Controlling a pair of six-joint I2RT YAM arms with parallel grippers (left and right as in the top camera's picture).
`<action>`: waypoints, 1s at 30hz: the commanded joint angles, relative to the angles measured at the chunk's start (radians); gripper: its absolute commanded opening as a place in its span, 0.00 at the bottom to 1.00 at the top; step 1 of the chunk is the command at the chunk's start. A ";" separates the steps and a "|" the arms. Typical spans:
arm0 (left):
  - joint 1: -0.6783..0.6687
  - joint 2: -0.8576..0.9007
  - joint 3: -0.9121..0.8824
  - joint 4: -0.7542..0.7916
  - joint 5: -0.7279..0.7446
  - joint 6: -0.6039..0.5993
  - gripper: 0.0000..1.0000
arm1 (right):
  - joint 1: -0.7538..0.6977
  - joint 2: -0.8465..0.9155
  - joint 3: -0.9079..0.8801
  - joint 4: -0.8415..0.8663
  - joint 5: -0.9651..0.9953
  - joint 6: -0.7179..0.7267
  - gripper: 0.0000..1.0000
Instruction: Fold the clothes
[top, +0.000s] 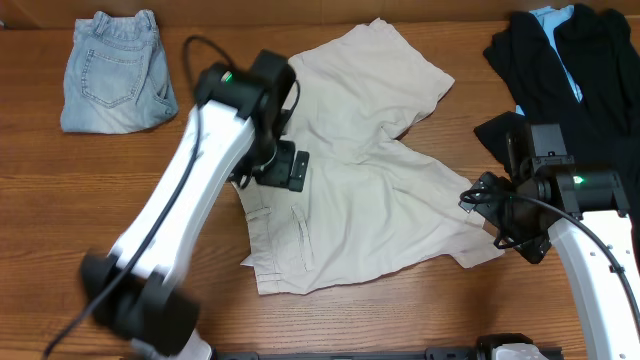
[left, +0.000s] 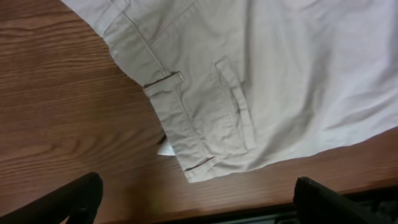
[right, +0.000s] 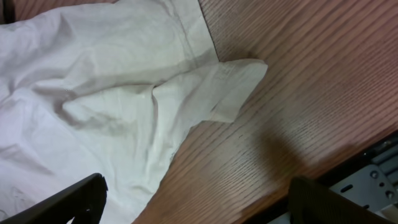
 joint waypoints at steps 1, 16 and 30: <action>-0.036 -0.242 -0.177 0.053 -0.029 -0.246 1.00 | -0.003 -0.008 0.003 0.026 0.009 -0.032 0.98; -0.159 -0.427 -0.917 0.509 0.024 -0.496 1.00 | -0.003 -0.008 0.003 0.124 0.010 -0.085 0.98; -0.159 -0.424 -1.162 0.772 0.034 -0.496 0.95 | -0.003 -0.008 0.003 0.143 0.021 -0.085 0.98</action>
